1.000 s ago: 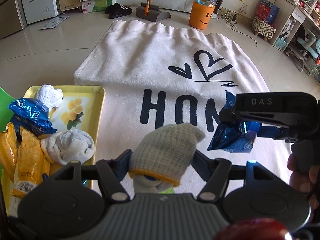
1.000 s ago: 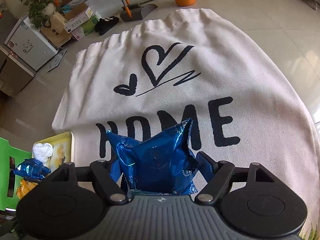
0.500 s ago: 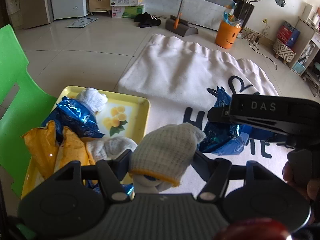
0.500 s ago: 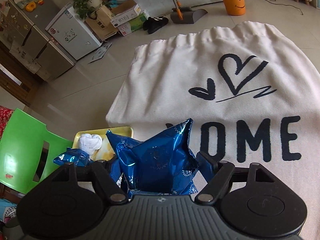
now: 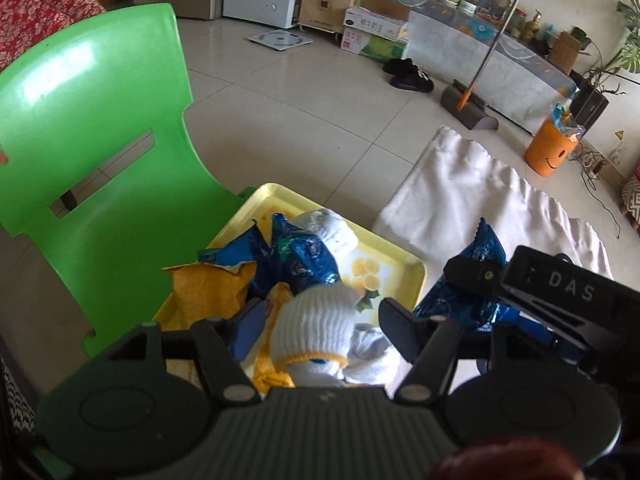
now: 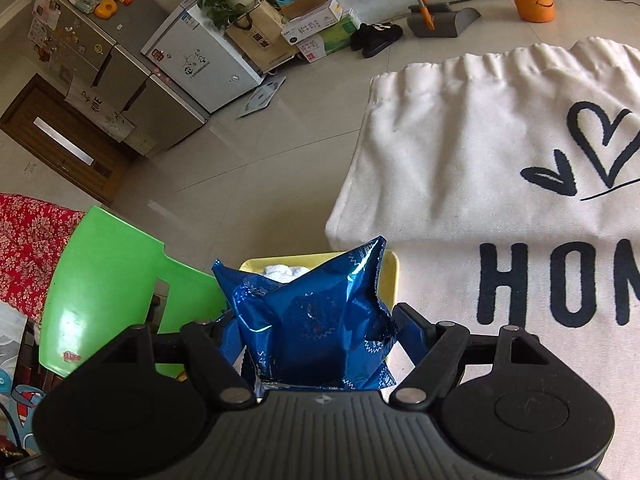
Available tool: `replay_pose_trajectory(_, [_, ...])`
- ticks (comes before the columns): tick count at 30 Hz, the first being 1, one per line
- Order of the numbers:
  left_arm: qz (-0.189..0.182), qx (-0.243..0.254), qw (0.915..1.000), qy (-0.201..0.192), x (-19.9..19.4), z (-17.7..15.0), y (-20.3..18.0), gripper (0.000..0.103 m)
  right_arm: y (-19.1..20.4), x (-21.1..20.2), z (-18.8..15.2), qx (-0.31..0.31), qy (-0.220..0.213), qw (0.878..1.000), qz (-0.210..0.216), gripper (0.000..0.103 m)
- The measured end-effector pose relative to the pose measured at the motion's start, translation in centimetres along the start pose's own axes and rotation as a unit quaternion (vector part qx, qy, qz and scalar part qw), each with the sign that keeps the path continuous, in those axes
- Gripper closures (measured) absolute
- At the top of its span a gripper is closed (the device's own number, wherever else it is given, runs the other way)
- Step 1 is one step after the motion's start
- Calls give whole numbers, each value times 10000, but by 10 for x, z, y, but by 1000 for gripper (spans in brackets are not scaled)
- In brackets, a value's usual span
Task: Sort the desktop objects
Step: 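Open left gripper over the tray while right gripper lowers the blue packet onto it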
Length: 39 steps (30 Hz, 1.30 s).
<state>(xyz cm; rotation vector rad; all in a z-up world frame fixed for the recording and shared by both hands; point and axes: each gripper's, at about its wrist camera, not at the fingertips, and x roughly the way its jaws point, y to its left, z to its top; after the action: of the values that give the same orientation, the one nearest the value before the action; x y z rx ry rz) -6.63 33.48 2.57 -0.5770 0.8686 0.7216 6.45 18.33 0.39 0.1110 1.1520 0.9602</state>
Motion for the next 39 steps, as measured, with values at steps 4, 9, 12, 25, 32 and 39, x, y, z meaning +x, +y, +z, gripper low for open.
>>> replay_pose_trajectory(4, [133,-157,9998,87,5,-1,11,39,-1,19,-2,61,139,9999,-18,27])
replay_pose_trajectory(9, [139,-329,9992,161,8,0,16,37,-4,36,-4,282,236,9993,-79,27])
replay_pose_trajectory(12, [206,-380,9990,130,6,-1,18,22,-2,47,-5,445,310,9985,-63,27])
replay_pose_trajectory(25, [516,-414,9972,339,13,-2,22,1,0,72,-8,712,577,9956,-188,13])
replay_pose_trajectory(32, [555,-434,9970,327,14,-1,20,1,2,62,-6,549,521,9970,-128,13])
replay_pose_trajectory(39, [558,-529,9964,347,11,1,24,1,6,46,-3,484,408,9979,-161,13])
